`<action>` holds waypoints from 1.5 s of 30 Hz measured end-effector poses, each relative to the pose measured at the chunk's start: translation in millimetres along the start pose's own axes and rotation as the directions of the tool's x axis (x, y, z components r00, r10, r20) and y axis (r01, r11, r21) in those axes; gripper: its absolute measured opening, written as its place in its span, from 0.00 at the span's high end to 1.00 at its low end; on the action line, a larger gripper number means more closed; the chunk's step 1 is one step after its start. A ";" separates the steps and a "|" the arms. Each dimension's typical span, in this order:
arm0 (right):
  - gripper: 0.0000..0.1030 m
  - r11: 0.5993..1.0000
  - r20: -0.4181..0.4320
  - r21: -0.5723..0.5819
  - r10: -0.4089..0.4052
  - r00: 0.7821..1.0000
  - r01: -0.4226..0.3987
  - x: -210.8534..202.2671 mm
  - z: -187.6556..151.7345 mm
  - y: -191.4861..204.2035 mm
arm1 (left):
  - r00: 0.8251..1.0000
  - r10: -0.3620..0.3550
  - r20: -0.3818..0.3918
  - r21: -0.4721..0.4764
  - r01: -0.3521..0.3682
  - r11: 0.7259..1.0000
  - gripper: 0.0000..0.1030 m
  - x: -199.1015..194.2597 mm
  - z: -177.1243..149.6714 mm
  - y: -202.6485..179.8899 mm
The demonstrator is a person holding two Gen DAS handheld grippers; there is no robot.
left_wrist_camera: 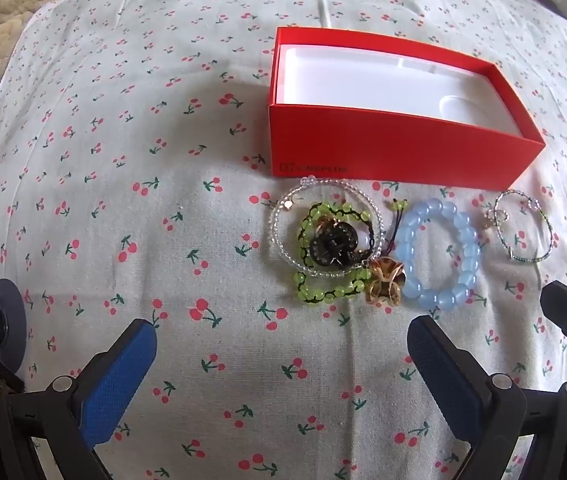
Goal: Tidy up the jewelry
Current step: 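Move both grippers toward the jewelry pile beside the red box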
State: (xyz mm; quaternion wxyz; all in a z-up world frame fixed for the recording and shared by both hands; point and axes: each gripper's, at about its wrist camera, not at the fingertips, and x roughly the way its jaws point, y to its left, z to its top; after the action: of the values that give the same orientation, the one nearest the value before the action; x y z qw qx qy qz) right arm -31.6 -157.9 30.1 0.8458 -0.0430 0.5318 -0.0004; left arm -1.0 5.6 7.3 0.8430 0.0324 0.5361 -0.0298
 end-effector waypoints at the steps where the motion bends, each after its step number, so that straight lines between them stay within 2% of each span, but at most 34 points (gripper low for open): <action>1: 0.00 1.000 0.000 0.001 -0.001 1.000 0.001 0.0 -0.4 3.3 | 1.000 -0.001 0.001 -0.001 0.001 1.000 0.00 -0.2 -0.2 0.3; 12: 0.00 1.000 0.040 0.001 -0.018 0.999 0.018 -4.9 1.9 -7.8 | 0.999 -0.015 0.038 -0.005 0.015 1.000 0.00 -7.4 0.1 3.2; 17: 0.00 0.999 0.136 0.004 -0.049 0.990 0.049 -18.6 0.8 -2.0 | 0.995 -0.023 0.092 0.000 0.023 1.000 0.00 -17.6 0.2 1.5; 21: 0.00 0.996 0.183 -0.002 -0.084 0.979 0.086 -25.5 -2.9 -1.6 | 0.989 0.002 0.148 0.001 -0.002 1.000 0.00 -26.0 -1.6 1.3; 25: 0.00 0.998 0.201 0.014 -0.071 0.977 0.069 -29.9 -2.6 -6.2 | 0.980 0.042 0.196 0.010 -0.045 0.999 0.00 -32.0 -5.0 1.2; 30: 0.00 0.998 0.186 0.032 -0.058 0.981 0.053 -31.6 -3.3 -12.1 | 0.976 0.039 0.214 0.005 -0.041 0.999 0.00 -34.9 -7.2 3.3; 35: 0.00 0.995 0.169 0.001 -0.096 0.981 0.098 -32.3 -5.0 -9.8 | 0.973 0.027 0.230 0.005 -0.029 1.000 0.00 -36.8 -10.7 3.8; 38: 0.00 0.995 0.160 -0.005 -0.096 0.982 0.098 -30.8 -4.4 -11.3 | 0.976 -0.007 0.216 0.006 0.006 1.000 0.00 -34.4 -10.3 6.1; 45: 0.00 0.998 0.106 0.063 0.011 0.994 -0.017 -18.6 1.3 -27.4 | 0.983 -0.043 0.180 0.021 0.040 0.999 0.00 -27.2 -4.9 7.7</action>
State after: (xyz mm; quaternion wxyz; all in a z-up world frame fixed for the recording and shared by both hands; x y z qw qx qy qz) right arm -37.3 -184.3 49.4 0.8735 -0.0124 0.4865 -0.0091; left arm -16.3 14.1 30.1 0.8871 0.0257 0.4577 -0.0546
